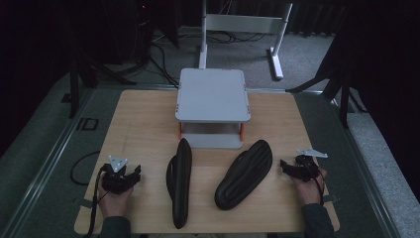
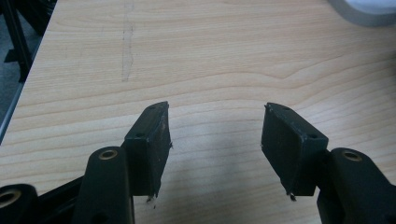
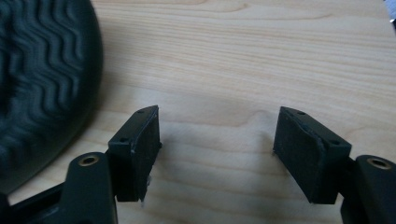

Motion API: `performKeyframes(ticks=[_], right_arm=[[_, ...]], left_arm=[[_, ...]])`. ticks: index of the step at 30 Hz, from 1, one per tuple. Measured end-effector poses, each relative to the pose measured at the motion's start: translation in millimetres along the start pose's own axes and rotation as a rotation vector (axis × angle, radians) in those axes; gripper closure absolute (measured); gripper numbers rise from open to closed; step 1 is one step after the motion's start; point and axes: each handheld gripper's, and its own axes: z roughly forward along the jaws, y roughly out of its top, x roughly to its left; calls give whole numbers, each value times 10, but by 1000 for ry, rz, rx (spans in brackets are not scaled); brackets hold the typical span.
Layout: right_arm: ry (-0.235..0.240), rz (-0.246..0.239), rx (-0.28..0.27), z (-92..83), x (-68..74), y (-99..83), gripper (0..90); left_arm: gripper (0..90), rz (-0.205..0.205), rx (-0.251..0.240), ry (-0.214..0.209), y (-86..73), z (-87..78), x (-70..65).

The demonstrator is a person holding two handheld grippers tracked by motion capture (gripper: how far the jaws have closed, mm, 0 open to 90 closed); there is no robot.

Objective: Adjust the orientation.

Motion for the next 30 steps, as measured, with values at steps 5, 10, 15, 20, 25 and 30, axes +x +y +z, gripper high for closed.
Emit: performKeyframes(ticks=[5, 10, 15, 20, 25, 30], right_arm=[[1, -23, -27, -92, 93, 31, 316], [10, -32, -41, -181, 179, 72, 316], [39, -55, -73, -323, 351, 145, 315], [69, -90, -106, -451, 558, 211, 306], [112, -142, -138, -551, 850, 374, 286], [157, -181, -130, -518, 1067, 500, 263]], left_arm=[[423, 1, -21, -16, -3, -49, -10], [415, 11, -26, -13, -8, -60, -16], [410, -18, -36, -8, -24, -94, 22], [410, -16, -42, -11, -26, -105, 17], [410, 0, -43, -15, -22, -100, -8], [410, 8, -45, -13, -22, -98, -26]])
